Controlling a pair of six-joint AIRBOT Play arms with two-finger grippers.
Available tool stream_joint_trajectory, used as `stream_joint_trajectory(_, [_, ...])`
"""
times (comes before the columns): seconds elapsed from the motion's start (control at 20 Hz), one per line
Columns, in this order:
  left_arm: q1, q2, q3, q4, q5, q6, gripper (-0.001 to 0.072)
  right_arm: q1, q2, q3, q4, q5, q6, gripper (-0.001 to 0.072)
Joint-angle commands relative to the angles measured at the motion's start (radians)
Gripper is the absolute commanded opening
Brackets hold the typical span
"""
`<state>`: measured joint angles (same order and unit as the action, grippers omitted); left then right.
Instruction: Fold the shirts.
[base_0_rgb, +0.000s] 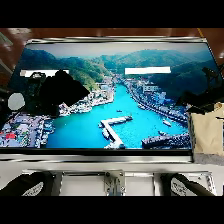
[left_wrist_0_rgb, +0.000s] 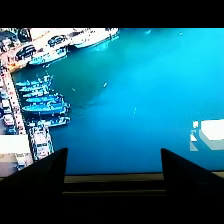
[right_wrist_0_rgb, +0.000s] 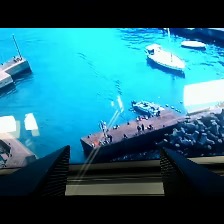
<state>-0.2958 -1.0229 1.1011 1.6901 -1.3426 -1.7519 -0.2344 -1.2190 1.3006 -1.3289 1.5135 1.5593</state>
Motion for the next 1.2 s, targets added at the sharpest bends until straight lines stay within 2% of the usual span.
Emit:
stream_joint_trajectory(0.0, [0.000,0.000,0.000,-0.024,0.001,0.000,0.0708,0.001,-0.001,0.000,0.001,0.000,0.001,0.0675])
stream_joint_trajectory(0.35, [0.001,-0.061,-0.005,-0.108,0.108,-0.015,0.0708,0.001,-0.001,0.000,0.005,0.053,0.001,0.0675])
stream_joint_trajectory(0.5, [0.048,-0.176,0.050,-0.093,0.251,0.037,0.0717,0.001,-0.001,0.000,0.031,0.026,0.001,0.0675])
stream_joint_trajectory(0.6, [0.129,-0.315,0.192,-0.094,0.289,0.037,0.0717,0.001,-0.001,0.000,0.064,-0.005,0.001,0.0675])
stream_joint_trajectory(0.8, [0.296,-0.653,0.561,-0.094,0.229,-0.024,0.0720,0.002,-0.001,0.000,0.241,-0.021,-0.033,0.0675])
stream_joint_trajectory(0.9, [0.341,-0.800,0.698,-0.093,0.164,0.003,0.0720,0.002,-0.001,0.000,0.274,-0.029,-0.033,0.0675])
stream_joint_trajectory(1.15, [0.378,-0.989,0.819,-0.089,0.109,0.011,0.0720,0.002,-0.001,0.000,0.273,-0.041,-0.034,0.0675])
